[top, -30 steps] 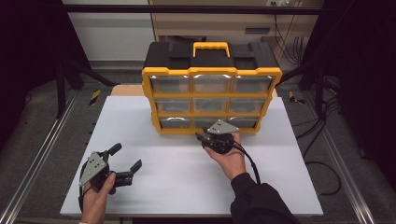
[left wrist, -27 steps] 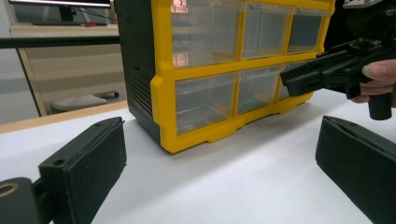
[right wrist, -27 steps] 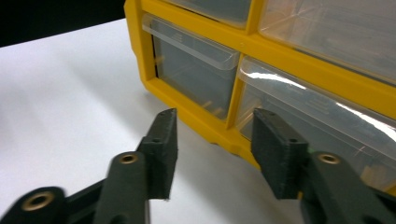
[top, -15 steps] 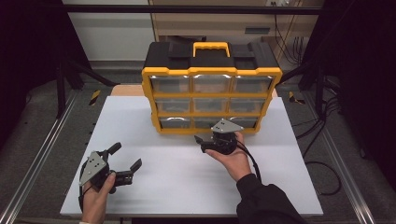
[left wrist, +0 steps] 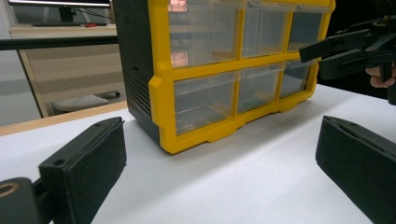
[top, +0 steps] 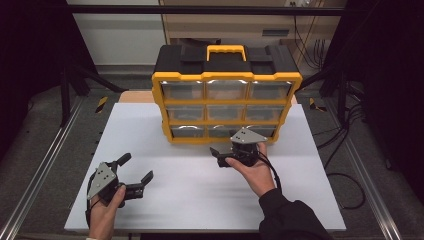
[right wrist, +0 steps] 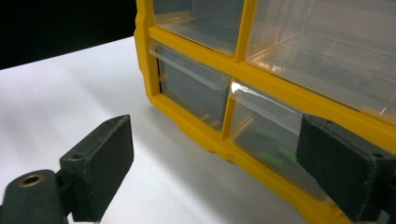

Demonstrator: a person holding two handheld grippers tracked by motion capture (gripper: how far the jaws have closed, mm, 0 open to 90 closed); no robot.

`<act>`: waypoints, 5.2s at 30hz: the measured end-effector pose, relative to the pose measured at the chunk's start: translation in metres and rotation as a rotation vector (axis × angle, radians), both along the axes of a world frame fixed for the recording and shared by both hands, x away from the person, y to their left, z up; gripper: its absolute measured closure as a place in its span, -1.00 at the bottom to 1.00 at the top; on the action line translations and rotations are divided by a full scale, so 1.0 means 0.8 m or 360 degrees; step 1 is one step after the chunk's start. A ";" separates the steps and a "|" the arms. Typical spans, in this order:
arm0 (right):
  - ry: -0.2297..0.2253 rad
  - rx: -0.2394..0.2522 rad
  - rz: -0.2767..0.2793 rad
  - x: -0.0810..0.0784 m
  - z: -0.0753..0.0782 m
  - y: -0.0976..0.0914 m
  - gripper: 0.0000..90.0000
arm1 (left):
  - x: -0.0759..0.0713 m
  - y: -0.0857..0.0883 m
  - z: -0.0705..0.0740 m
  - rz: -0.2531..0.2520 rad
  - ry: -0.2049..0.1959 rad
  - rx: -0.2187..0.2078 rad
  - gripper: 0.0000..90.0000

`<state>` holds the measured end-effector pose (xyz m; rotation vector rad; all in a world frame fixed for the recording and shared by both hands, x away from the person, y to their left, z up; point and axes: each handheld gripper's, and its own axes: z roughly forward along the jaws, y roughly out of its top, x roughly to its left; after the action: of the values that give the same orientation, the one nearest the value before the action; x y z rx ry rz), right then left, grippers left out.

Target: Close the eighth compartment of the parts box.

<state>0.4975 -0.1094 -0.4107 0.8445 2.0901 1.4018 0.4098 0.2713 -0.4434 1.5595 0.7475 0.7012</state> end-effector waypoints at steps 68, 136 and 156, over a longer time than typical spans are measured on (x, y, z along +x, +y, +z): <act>-0.0137 0.0101 -0.0152 -0.033 0.018 -0.058 -0.88 | -0.004 0.002 0.000 0.0004 -0.0012 0.0031 -0.97; -0.0213 0.0170 -0.0329 -0.074 0.036 -0.146 -0.92 | -0.005 0.000 0.001 -0.0018 -0.0018 0.0035 -0.98; -0.0240 0.0169 -0.0378 -0.087 0.034 -0.173 -0.93 | -0.005 -0.001 0.001 -0.0031 -0.0022 0.0042 -0.98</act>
<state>0.4278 -0.2482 -0.3837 0.9631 1.7538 1.4104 0.4061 0.2705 -0.4426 1.5824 0.7142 0.7095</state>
